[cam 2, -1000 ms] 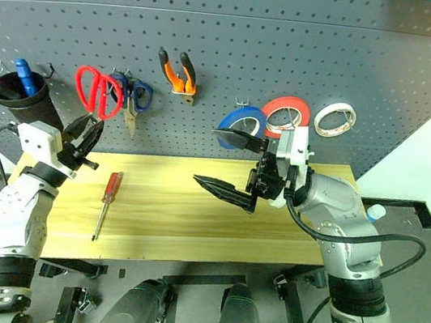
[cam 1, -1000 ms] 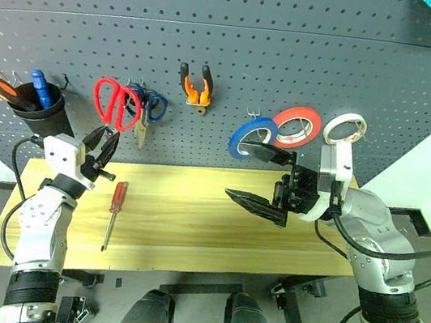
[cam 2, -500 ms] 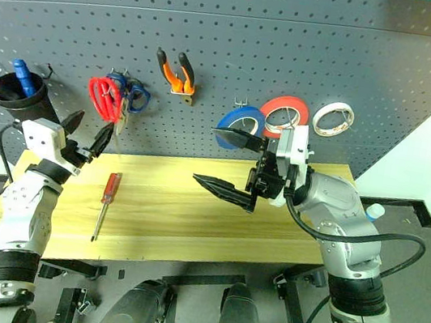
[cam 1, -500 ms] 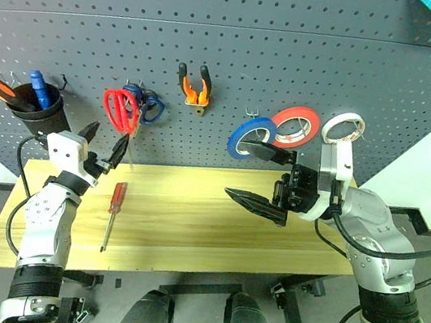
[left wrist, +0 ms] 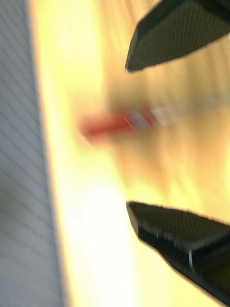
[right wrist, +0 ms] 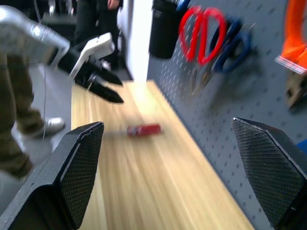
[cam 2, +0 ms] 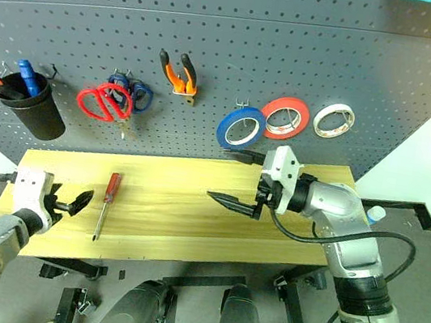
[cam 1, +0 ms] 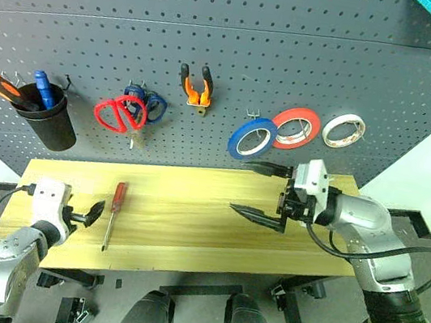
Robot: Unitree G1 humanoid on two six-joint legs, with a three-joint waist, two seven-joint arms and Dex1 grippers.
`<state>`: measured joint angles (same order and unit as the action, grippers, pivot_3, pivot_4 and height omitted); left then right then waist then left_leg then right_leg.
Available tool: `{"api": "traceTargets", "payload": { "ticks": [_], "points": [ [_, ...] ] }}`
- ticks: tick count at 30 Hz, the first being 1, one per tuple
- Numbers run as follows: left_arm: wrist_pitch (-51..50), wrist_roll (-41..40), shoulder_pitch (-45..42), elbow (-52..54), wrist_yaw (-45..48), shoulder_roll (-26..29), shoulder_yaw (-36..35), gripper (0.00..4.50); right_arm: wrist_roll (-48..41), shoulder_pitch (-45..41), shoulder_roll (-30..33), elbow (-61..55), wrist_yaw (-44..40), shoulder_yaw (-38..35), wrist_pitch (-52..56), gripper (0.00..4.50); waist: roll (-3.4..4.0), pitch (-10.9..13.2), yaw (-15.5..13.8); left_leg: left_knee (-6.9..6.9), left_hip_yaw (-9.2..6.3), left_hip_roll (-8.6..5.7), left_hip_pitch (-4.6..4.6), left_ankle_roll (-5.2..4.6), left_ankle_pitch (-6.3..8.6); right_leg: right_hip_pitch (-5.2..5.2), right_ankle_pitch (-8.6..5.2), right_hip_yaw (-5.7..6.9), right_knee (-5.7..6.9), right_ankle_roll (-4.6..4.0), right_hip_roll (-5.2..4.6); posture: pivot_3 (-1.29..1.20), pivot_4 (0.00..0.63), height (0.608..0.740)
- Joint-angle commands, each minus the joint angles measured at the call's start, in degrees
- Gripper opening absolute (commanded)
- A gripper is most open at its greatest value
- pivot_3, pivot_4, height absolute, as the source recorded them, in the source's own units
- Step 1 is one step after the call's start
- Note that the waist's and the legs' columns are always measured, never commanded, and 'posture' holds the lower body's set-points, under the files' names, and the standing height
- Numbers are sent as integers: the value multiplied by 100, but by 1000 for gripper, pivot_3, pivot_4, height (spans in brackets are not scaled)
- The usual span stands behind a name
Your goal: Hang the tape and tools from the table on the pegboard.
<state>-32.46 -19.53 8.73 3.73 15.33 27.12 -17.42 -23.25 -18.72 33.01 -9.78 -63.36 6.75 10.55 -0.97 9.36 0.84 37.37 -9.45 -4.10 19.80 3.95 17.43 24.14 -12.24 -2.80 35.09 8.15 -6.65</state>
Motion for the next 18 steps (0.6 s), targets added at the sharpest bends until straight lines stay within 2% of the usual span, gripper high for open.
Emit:
{"api": "traceTargets", "payload": {
  "ticks": [1, 7, 18],
  "points": [
    [-1365, -14, -544, -339, -563, -72, -89, 4464, 105, -60, -57, 15, -57, 70, -233, 4500, -1, -1, -4, -1, -2, 0, -8, 0, 0, -6, 0, 1, 1, 0, 0, -27, 117, 738],
    [-1577, 365, -1702, -1498, -728, -195, 326, 4464, 162, 74, -54, 33, -99, 102, -333, 4500, -2, -1, -3, -7, -3, 0, -19, 2, -1, -12, 0, 0, 1, 0, 1, -36, 116, 738],
    [-1434, 646, -2917, -3080, -772, -394, 490, 4464, 177, 298, -11, -78, -30, 18, -363, 4500, -6, -4, 33, -12, 0, 0, -20, 4, -1, -13, 0, -1, -4, 0, -2, -61, 113, 738]
  ]
}}
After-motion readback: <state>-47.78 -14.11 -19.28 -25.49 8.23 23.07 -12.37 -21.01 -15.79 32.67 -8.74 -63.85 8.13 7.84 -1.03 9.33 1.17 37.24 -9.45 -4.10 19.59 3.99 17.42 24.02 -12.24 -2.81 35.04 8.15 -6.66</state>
